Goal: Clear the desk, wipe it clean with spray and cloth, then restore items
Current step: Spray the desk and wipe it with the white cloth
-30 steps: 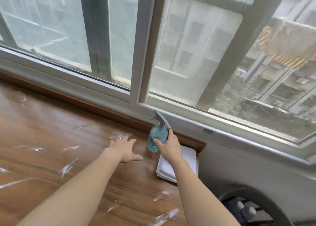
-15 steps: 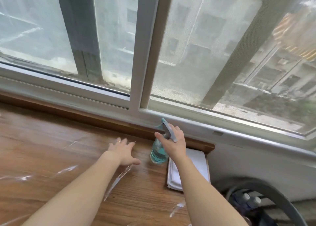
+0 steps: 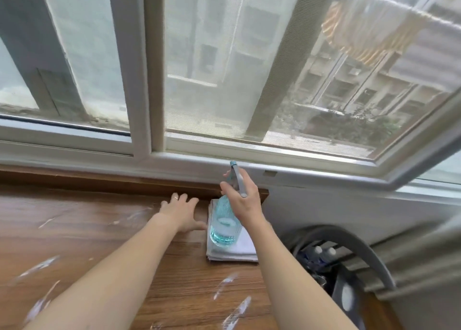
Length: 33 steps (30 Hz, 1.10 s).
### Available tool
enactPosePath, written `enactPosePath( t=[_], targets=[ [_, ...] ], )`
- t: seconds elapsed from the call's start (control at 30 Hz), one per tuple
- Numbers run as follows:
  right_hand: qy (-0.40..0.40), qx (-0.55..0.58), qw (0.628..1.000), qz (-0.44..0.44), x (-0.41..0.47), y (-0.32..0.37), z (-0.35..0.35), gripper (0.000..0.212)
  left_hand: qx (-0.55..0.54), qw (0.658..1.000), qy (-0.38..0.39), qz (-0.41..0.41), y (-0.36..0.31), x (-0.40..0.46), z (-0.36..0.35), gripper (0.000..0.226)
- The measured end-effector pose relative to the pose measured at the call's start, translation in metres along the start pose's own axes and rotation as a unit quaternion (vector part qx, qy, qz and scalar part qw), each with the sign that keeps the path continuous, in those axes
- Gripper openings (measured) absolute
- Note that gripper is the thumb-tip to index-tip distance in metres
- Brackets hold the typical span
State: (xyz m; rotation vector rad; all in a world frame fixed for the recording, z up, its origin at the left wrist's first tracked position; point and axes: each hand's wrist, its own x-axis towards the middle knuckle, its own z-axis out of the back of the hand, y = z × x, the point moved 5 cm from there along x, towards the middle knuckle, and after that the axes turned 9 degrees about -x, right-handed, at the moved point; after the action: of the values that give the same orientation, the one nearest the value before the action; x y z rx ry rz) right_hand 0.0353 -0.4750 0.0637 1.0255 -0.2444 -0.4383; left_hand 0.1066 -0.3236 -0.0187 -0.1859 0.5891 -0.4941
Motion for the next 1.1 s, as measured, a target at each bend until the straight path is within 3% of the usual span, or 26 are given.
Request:
enactPosePath(
  t=[0.17,0.37,0.5,0.7,0.83,1.03,1.1],
  targets=[
    [-0.012,-0.007,0.997,-0.077,-0.011,-0.043,0.057,0.002,0.024,0.999,0.007,-0.03,-0.064,0.014,-0.03,0.093],
    [0.015,-0.046,0.991,-0.127,-0.023,-0.094,0.103,0.018,0.013,0.996,-0.057,0.061,-0.107,0.025,-0.047,0.092],
    [0.04,-0.076,0.988,-0.13,-0.02,-0.117,0.114,0.024,0.096,0.988,-0.117,-0.006,-0.128,0.041,-0.047,0.087],
    [0.062,-0.09,0.987,-0.117,-0.011,-0.136,0.115,0.02,0.066,0.993,-0.095,0.01,-0.142,0.06,-0.052,0.103],
    [0.089,-0.093,0.985,-0.116,-0.006,-0.145,0.116,0.022,0.073,0.993,-0.089,0.025,-0.147,0.068,-0.051,0.101],
    [0.118,-0.116,0.981,-0.1,0.006,-0.143,0.116,0.022,0.0,0.998,-0.047,0.03,-0.144,0.073,-0.051,0.1],
    [0.121,-0.112,0.982,-0.095,0.009,-0.138,0.116,0.023,-0.005,0.999,-0.036,0.02,-0.146,0.072,-0.048,0.085]
  ],
)
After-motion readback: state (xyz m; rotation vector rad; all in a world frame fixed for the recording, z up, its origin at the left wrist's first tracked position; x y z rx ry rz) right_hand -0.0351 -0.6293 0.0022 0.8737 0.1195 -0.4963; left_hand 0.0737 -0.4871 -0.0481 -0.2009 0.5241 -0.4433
